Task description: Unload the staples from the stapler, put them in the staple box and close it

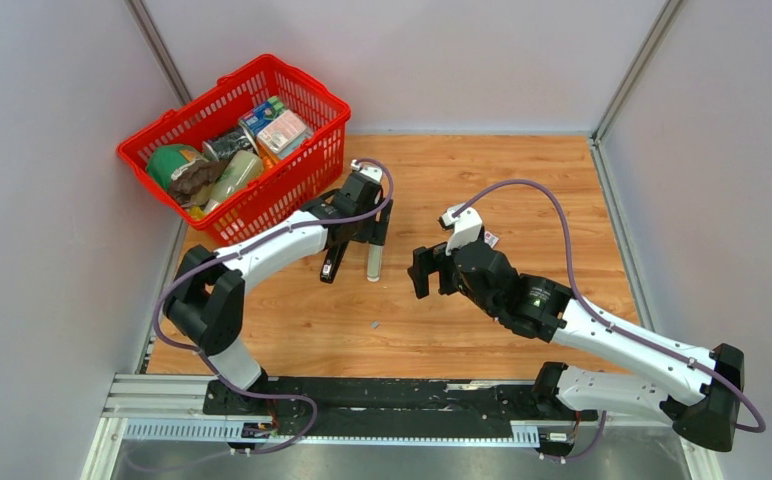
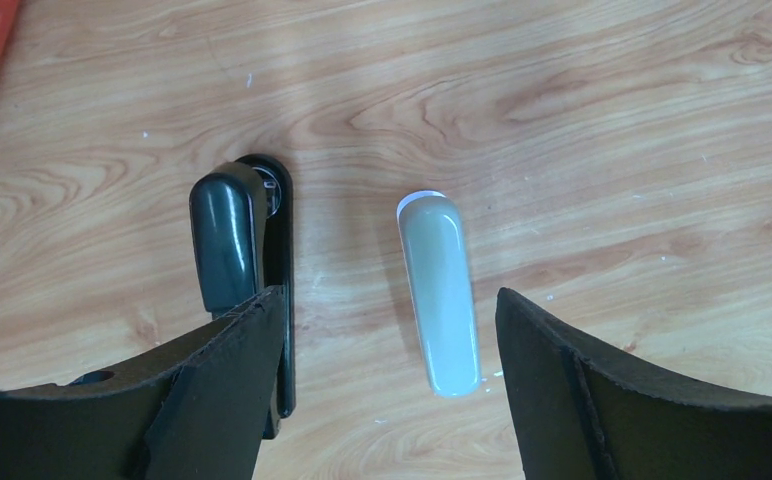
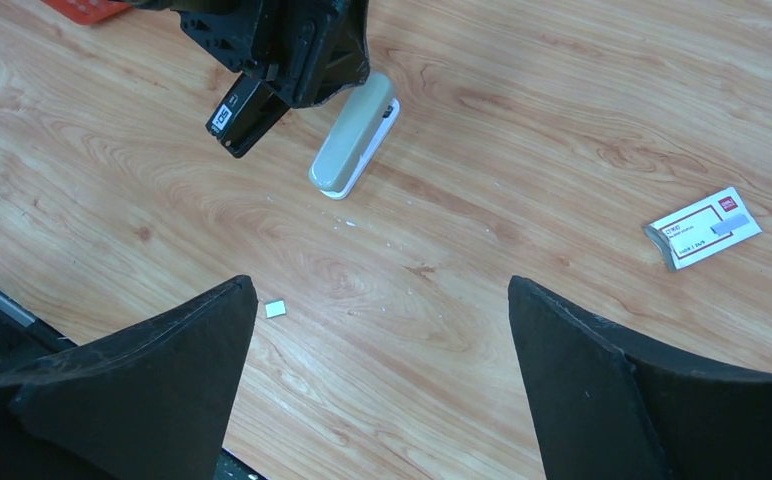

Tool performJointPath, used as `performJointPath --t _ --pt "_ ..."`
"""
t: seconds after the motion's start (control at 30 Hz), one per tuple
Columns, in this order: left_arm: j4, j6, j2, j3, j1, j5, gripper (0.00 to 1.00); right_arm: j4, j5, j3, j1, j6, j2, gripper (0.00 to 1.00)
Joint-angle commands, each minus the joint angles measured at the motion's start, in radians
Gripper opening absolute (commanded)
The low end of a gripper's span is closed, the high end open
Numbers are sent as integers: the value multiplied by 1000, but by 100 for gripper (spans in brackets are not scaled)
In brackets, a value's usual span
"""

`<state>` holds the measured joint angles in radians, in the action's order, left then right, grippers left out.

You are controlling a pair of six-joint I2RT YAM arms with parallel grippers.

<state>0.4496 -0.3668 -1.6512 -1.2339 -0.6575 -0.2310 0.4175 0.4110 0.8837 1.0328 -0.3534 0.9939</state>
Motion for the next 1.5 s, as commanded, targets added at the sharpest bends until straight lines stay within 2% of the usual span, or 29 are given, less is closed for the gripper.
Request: performJointPath --t 0.0,0.3,0.7,0.9,1.17,1.47 --pt "5 -89 -42 -39 -14 -63 84 -11 32 24 3 -19 -5 100" --pt "-61 -158 -108 -30 -22 -60 84 -9 37 15 4 -22 -12 100" --pt "-25 -185 -214 -78 -51 -137 82 -16 37 3 4 -22 -11 100" --pt "-14 -172 -232 -101 -62 -151 78 -19 41 -2 4 -18 -17 100" --pt "6 -161 -254 -124 -77 -174 66 -23 37 -3 3 -18 -9 100" --pt "23 -158 -269 -133 -91 -186 65 -23 34 -2 4 -19 -12 100"
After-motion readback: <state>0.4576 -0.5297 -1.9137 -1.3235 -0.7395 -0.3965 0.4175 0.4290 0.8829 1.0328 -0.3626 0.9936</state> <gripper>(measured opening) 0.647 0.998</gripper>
